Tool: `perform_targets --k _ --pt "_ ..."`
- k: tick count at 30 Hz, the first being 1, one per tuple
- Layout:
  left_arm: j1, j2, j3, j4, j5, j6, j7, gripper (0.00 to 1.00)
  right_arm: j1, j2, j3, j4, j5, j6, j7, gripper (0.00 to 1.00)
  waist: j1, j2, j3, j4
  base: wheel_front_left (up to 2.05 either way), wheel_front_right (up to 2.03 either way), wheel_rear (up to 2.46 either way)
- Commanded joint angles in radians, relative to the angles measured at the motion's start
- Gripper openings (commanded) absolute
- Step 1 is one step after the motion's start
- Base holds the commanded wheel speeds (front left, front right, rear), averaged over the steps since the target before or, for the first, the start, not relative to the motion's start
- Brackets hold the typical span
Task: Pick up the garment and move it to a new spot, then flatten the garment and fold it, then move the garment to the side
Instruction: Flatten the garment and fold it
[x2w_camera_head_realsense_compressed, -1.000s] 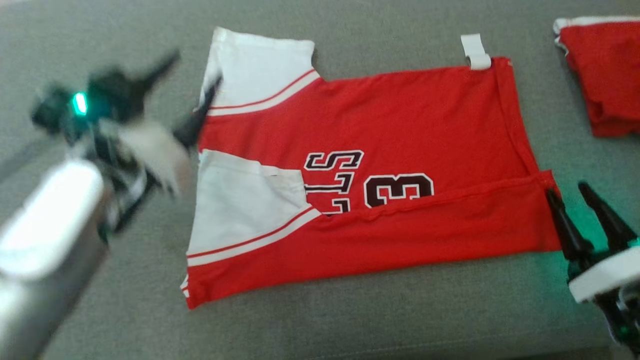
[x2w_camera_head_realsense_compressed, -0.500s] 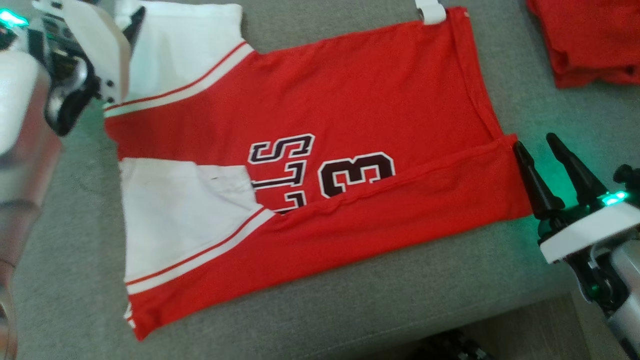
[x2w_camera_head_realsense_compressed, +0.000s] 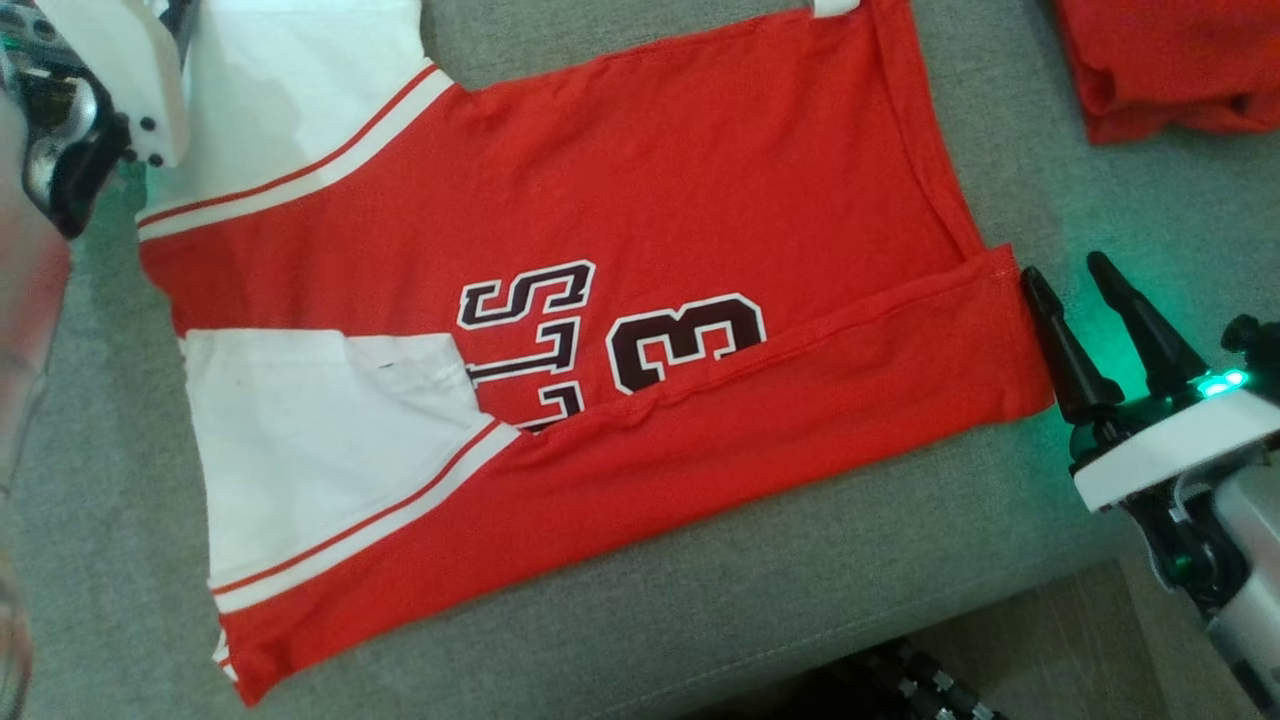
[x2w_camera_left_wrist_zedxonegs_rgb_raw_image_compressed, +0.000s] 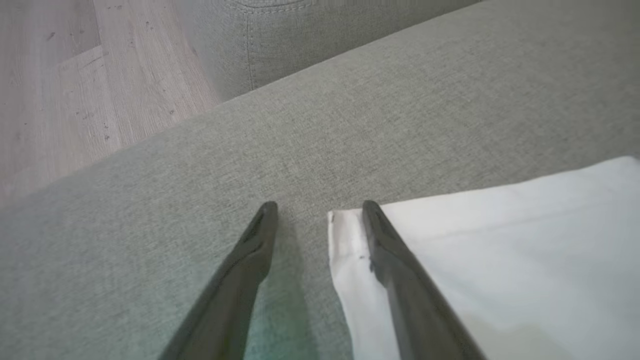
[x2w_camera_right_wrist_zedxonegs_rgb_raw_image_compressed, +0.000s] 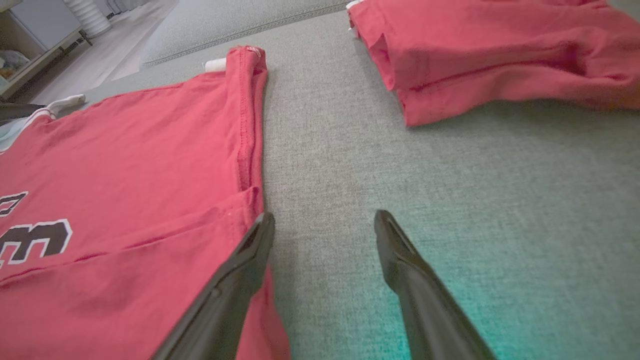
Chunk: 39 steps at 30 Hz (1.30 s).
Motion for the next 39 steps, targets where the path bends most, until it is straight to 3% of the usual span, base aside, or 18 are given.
perform_targets --k 1,2,3,4,13,20,26,30,39 --pt "-0.029 0.021 0.034 -0.009 -0.013 -0.002 -0.014 0.33 0.016 -0.034 0.007 -0.008 0.004 0.007 -0.015 1.00 0.0000 0.0000 -0.002 0.007 0.00 0.00 0.00" --pt "-0.027 0.011 0.035 -0.009 -0.023 -0.005 -0.017 0.11 0.015 -0.037 0.006 -0.006 0.004 0.007 -0.015 1.00 0.0000 0.0000 -0.004 0.011 0.00 0.00 0.00" --pt "-0.025 0.002 0.036 -0.009 -0.034 -0.007 -0.017 0.01 0.014 -0.040 0.005 -0.004 0.004 0.007 -0.015 1.00 0.0000 0.0000 -0.006 0.016 0.00 0.00 0.00" --pt "-0.024 -0.005 0.034 -0.009 -0.042 -0.010 -0.014 0.00 0.011 -0.044 0.004 -0.002 0.004 0.007 -0.016 1.00 0.0000 0.0000 -0.007 0.021 0.00 0.00 0.00" --pt "-0.040 -0.004 0.010 -0.044 -0.058 -0.019 -0.072 0.00 -0.066 -0.043 0.009 -0.009 -0.020 0.007 -0.014 1.00 0.0000 0.0000 -0.022 0.043 0.00 0.00 0.00" --pt "-0.066 0.000 -0.036 -0.106 -0.050 -0.020 -0.128 0.00 -0.233 0.004 0.051 0.068 -0.091 0.007 0.059 1.00 0.0000 0.0000 -0.030 0.066 0.00 0.00 0.00" --pt "-0.076 -0.005 -0.073 -0.154 -0.064 -0.020 -0.138 0.00 -0.376 0.098 0.054 0.225 -0.247 0.007 0.087 1.00 0.0000 0.0000 -0.028 0.095 0.00 0.00 0.00" --pt "-0.083 -0.001 -0.098 -0.183 -0.075 -0.021 -0.144 0.00 -0.474 0.180 0.043 0.358 -0.422 0.007 0.088 1.00 0.0000 0.0000 -0.026 0.111 0.00 0.00 0.00" --pt "-0.085 0.013 -0.135 -0.214 -0.093 -0.021 -0.153 0.00 -0.589 0.304 -0.102 0.594 -0.716 0.007 0.088 1.00 0.0000 0.0000 -0.029 0.131 0.00 0.00 0.00"
